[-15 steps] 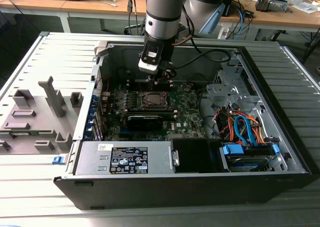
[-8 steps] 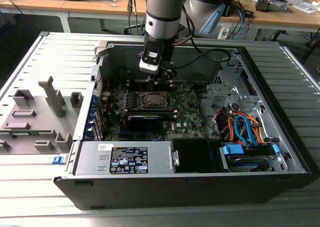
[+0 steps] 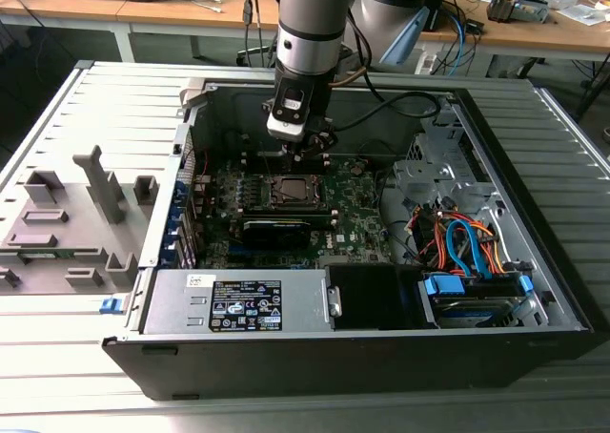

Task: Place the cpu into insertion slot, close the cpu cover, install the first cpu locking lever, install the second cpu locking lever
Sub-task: 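Install the first cpu locking lever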

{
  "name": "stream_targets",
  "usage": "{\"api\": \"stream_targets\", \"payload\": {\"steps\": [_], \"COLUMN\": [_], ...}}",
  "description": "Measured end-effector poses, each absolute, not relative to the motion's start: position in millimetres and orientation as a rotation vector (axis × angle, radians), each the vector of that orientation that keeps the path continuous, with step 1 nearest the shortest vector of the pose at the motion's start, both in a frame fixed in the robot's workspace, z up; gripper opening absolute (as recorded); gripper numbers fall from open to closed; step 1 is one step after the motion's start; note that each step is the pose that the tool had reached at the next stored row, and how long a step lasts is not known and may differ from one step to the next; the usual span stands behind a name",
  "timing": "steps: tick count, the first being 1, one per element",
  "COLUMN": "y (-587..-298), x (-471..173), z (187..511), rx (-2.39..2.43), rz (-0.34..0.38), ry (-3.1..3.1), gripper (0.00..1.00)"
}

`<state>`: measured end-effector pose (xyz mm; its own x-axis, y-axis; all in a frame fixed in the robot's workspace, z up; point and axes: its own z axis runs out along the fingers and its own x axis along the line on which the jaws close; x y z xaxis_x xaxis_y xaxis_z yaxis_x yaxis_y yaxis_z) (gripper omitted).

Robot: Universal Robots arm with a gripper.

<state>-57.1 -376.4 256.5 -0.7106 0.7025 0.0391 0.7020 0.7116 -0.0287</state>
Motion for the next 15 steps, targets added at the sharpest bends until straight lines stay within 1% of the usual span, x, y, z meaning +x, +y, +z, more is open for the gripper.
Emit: {"api": "stream_targets", "payload": {"steps": [15], "y": [-376.4], "x": [-57.1], "z": [256.5], "rx": [-1.12], "rz": [0.02], "ry": [-2.885], "gripper": [0.11]}}
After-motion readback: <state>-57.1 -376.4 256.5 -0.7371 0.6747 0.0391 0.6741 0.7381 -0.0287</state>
